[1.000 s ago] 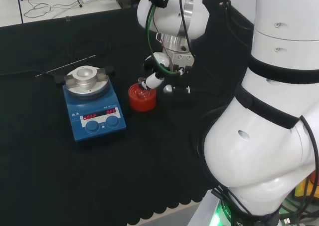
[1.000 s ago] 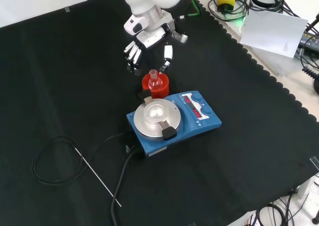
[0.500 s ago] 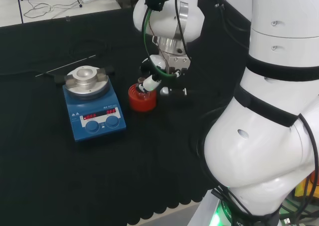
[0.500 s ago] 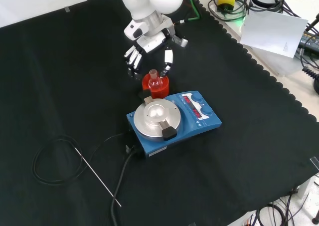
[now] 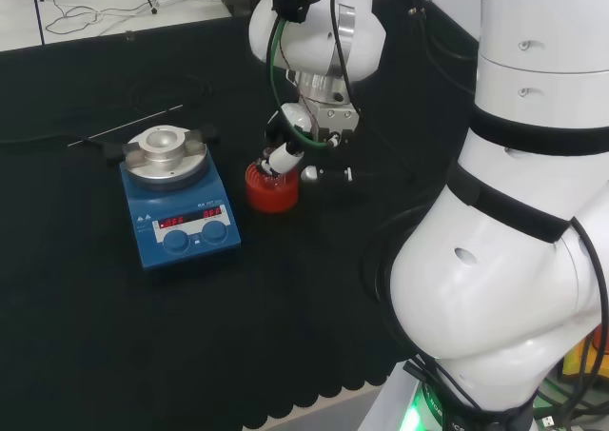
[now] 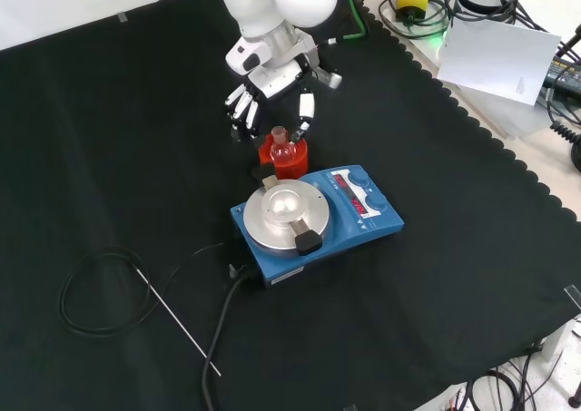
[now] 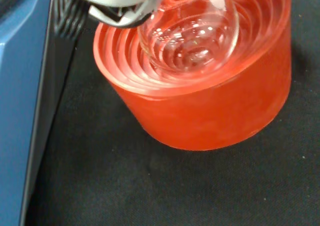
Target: Pick up the round-bottom flask.
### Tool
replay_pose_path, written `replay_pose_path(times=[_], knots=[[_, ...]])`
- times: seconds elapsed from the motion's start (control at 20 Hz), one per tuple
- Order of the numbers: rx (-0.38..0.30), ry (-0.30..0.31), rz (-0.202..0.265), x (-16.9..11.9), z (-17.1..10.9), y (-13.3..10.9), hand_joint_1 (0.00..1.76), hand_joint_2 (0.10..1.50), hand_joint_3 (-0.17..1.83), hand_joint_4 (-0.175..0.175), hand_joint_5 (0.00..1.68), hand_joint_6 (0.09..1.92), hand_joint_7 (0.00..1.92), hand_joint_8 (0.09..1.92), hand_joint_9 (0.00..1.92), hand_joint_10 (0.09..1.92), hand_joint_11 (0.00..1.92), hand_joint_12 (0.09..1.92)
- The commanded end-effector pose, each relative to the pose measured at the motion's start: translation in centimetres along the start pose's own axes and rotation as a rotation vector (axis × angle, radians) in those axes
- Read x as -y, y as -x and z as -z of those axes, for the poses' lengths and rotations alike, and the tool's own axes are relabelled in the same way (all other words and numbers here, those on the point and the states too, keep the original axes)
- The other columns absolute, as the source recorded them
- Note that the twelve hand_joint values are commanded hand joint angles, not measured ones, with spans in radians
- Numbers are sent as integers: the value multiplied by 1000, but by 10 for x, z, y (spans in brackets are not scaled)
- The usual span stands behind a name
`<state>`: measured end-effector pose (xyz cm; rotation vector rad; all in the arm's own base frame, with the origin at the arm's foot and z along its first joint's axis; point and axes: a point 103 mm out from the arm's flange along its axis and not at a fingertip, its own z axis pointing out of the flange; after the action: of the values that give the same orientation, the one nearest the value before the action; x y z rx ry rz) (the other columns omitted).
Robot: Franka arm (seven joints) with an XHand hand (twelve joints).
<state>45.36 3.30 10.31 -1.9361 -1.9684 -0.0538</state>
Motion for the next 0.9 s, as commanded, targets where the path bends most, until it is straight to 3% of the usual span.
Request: replay_pose_path(times=[0.05, 0.5, 0.9], knots=[[12, 7, -3, 0, 0, -1, 939, 624, 643, -68, 821, 772, 370, 761, 536, 709, 166, 1404], [1, 7, -3, 1, 4, 8, 952, 628, 649, -79, 856, 810, 384, 761, 555, 704, 183, 1397], [24, 12, 3, -2, 4, -5, 952, 631, 654, -83, 887, 840, 397, 761, 570, 699, 188, 1395]])
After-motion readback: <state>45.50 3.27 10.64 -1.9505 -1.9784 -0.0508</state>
